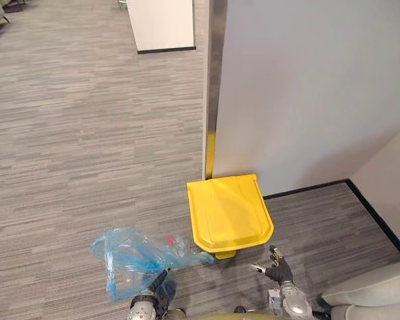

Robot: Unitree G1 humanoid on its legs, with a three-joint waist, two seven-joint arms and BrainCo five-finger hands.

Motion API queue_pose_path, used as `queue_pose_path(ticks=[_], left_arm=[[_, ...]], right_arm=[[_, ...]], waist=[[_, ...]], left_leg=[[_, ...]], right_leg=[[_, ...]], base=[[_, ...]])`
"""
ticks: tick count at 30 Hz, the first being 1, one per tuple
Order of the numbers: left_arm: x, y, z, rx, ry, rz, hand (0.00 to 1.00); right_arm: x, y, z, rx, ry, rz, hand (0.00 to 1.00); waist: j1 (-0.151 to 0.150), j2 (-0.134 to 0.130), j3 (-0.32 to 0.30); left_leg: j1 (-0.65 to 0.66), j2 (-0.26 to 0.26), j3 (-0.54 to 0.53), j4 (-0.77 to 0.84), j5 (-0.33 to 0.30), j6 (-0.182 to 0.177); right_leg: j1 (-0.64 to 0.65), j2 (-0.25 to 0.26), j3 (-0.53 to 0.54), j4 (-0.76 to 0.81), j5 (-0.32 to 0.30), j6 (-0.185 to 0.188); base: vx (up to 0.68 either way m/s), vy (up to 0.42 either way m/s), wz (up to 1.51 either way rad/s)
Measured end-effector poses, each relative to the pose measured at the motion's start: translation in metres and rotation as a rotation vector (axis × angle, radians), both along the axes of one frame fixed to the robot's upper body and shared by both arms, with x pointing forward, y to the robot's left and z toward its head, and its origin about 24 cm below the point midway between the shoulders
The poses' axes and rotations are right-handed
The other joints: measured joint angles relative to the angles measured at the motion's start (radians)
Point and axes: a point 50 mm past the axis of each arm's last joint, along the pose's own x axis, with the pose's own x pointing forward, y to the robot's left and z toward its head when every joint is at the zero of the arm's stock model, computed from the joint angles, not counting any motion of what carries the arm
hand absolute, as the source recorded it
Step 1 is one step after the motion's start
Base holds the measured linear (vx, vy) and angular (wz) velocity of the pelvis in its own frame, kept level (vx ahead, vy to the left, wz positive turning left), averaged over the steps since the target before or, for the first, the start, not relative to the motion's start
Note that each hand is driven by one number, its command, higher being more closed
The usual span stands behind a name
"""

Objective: Gather rubbish on tea table into small bin, then transfer packed bag to large trash can.

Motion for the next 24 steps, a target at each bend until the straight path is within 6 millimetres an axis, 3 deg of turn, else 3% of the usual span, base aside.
queue_pose_path(ticks=[7, 10, 12, 13, 14, 16, 17, 19, 21, 22, 23, 24], left_arm=[[-0.007, 0.000, -0.005, 0.000, 0.033, 0.003, 1.00], [-0.006, 0.001, -0.004, 0.002, 0.031, 0.004, 1.00], [-0.001, 0.000, -0.003, 0.000, 0.018, 0.002, 1.00], [0.008, 0.000, 0.000, 0.004, -0.007, 0.000, 1.00], [0.012, 0.001, 0.001, 0.008, -0.015, 0.003, 1.00], [0.022, 0.006, 0.006, 0.034, -0.044, 0.004, 1.00], [0.028, 0.016, 0.010, 0.067, -0.061, -0.004, 1.00], [0.027, 0.020, 0.010, 0.081, -0.058, -0.002, 1.00], [0.020, 0.022, 0.007, 0.085, -0.040, 0.003, 1.00], [0.016, 0.023, 0.006, 0.088, -0.030, 0.015, 1.00], [0.015, 0.021, 0.006, 0.083, -0.031, 0.021, 1.00], [0.016, 0.016, 0.006, 0.070, -0.037, 0.018, 1.00]], right_arm=[[0.006, 0.002, 0.002, 0.002, -0.014, 0.007, 0.00], [0.027, 0.005, 0.011, 0.003, -0.071, 0.023, 0.00], [0.033, 0.001, 0.014, -0.002, -0.089, 0.009, 0.00], [0.038, -0.001, 0.017, -0.002, -0.109, -0.005, 0.00], [0.038, -0.001, 0.017, 0.001, -0.112, -0.014, 0.00], [0.035, 0.000, 0.015, 0.007, -0.103, -0.015, 0.00], [0.031, 0.000, 0.014, 0.015, -0.096, -0.032, 0.00], [0.024, -0.003, 0.011, 0.007, -0.081, -0.071, 0.00], [0.015, -0.009, 0.008, -0.003, -0.063, -0.111, 0.00], [0.013, -0.017, 0.008, -0.001, -0.066, -0.159, 0.00], [0.012, -0.021, 0.009, -0.002, -0.071, -0.184, 0.00], [0.010, -0.026, 0.009, 0.007, -0.078, -0.238, 0.00]], waist=[[0.002, -0.006, -0.004], [0.002, -0.018, 0.007], [0.002, -0.029, 0.029], [0.003, -0.023, 0.062], [-0.004, -0.010, 0.089], [-0.004, -0.023, 0.117], [-0.010, -0.056, 0.134], [-0.023, -0.088, 0.157], [-0.024, -0.092, 0.154], [-0.021, -0.083, 0.154], [-0.022, -0.071, 0.151], [-0.024, -0.034, 0.150]], left_leg=[[0.003, -0.015, 0.008, -0.043, 0.026, 0.006], [-0.014, -0.029, 0.032, -0.016, 0.004, 0.023], [-0.012, -0.052, -0.023, 0.009, -0.031, 0.057], [-0.014, -0.054, -0.033, 0.058, -0.052, 0.077], [-0.013, -0.044, -0.047, 0.111, -0.080, 0.095], [-0.023, -0.036, -0.085, 0.180, -0.118, 0.112], [-0.025, -0.053, -0.101, 0.208, -0.131, 0.117], [-0.034, -0.074, -0.134, 0.305, -0.193, 0.106], [-0.028, -0.084, -0.147, 0.362, -0.243, 0.096], [-0.024, -0.084, -0.158, 0.392, -0.282, 0.084], [-0.023, -0.071, -0.167, 0.393, -0.292, 0.072], [-0.026, -0.039, -0.183, 0.381, -0.301, 0.059]], right_leg=[[-0.031, -0.013, 0.010, 0.018, 0.007, 0.009], [-0.101, -0.036, 0.039, 0.134, -0.038, 0.025], [-0.148, -0.065, 0.037, 0.287, -0.070, 0.072], [-0.251, -0.091, 0.021, 0.521, -0.066, 0.144], [-0.296, -0.078, 0.038, 0.560, -0.117, 0.175], [-0.335, -0.045, 0.040, 0.428, -0.103, 0.140], [-0.351, -0.054, 0.015, 0.311, -0.062, 0.140], [-0.354, -0.072, -0.004, 0.215, -0.049, 0.132], [-0.346, -0.074, -0.003, 0.214, -0.056, 0.129], [-0.345, -0.069, -0.003, 0.228, -0.043, 0.092], [-0.344, -0.058, -0.011, 0.232, -0.051, 0.099], [-0.346, -0.031, -0.026, 0.242, -0.055, 0.069]], base=[[-0.07, 0.009, -0.05], [-0.07, 0.046, -0.22], [-0.07, 0.061, 0.02], [-0.12, 0.061, 0.17], [-0.09, 0.067, 0.23], [0.00, 0.049, 0.50], [0.02, -0.002, 0.76], [0.05, -0.078, 0.78], [0.17, -0.148, 0.46], [0.24, -0.146, 0.20], [0.32, -0.166, 0.21], [0.28, -0.127, 0.36]])
